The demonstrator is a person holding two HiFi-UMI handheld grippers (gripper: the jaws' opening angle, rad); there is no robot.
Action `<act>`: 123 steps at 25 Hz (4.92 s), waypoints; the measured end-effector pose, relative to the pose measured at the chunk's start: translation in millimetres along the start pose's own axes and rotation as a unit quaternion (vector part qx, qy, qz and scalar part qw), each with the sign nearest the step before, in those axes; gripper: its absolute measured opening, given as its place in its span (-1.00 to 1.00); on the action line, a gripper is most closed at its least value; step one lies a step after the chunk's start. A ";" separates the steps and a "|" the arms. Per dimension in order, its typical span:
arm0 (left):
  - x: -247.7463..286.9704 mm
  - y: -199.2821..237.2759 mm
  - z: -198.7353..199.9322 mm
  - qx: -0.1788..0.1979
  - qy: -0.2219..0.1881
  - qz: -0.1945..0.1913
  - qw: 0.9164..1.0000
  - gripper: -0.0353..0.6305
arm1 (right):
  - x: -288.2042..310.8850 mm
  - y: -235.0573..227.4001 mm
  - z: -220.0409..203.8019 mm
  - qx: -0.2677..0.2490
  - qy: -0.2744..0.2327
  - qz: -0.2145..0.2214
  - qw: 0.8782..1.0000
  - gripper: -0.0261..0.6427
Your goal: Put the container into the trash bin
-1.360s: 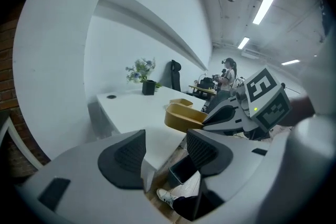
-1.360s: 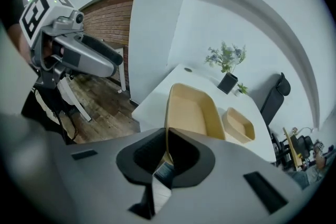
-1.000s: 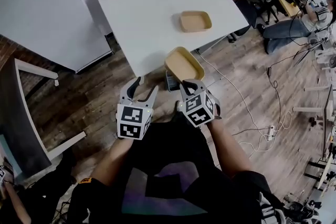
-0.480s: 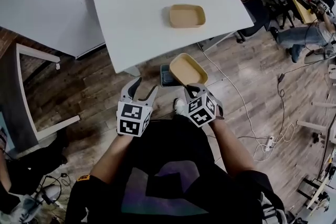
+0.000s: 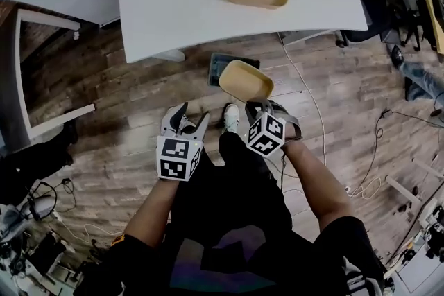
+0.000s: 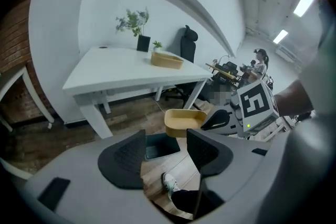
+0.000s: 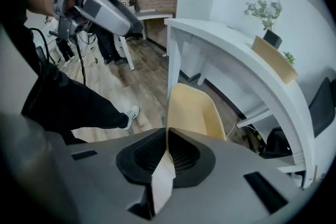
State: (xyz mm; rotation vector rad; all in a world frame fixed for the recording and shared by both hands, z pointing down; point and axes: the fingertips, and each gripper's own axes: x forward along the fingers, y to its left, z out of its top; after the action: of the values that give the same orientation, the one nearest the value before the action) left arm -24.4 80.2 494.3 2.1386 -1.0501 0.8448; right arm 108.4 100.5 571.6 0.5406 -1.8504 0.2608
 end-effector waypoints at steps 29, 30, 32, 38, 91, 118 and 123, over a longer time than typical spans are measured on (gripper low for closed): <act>149.8 34.6 -128.0 -0.035 0.086 0.024 0.995 -0.20 | 257.3 -46.3 -58.7 -0.108 0.026 0.054 0.992 -0.81; 152.0 35.2 -128.5 -0.036 0.086 0.025 0.995 -0.20 | 261.7 -47.8 -58.4 -0.110 0.026 0.054 0.992 -0.81; 157.0 36.5 -130.4 -0.038 0.086 0.026 0.995 -0.20 | 269.5 -48.7 -58.8 -0.115 0.024 0.056 0.991 -0.81; 180.5 43.8 -135.7 -0.045 0.088 0.035 0.995 -0.20 | 290.6 -43.4 -72.2 -0.117 0.035 0.075 0.990 -0.60; -83.7 -46.1 170.9 0.050 -0.197 0.082 0.976 -0.87 | -236.2 -98.2 114.8 0.178 -0.330 -0.148 0.915 -0.69; 41.5 70.1 249.0 0.058 -0.110 0.043 0.991 -0.67 | -106.1 -254.8 151.1 0.020 -0.107 -0.172 0.979 -0.65; 68.1 94.2 253.5 0.055 -0.091 0.029 0.994 -0.66 | -69.3 -269.7 152.1 -0.018 -0.049 -0.157 0.986 -0.64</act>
State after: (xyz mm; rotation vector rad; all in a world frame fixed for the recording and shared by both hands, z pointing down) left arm -0.2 -185.1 411.9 2.3231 -1.1861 0.7603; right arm 130.5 -183.6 432.0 0.8204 -1.8291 -0.0109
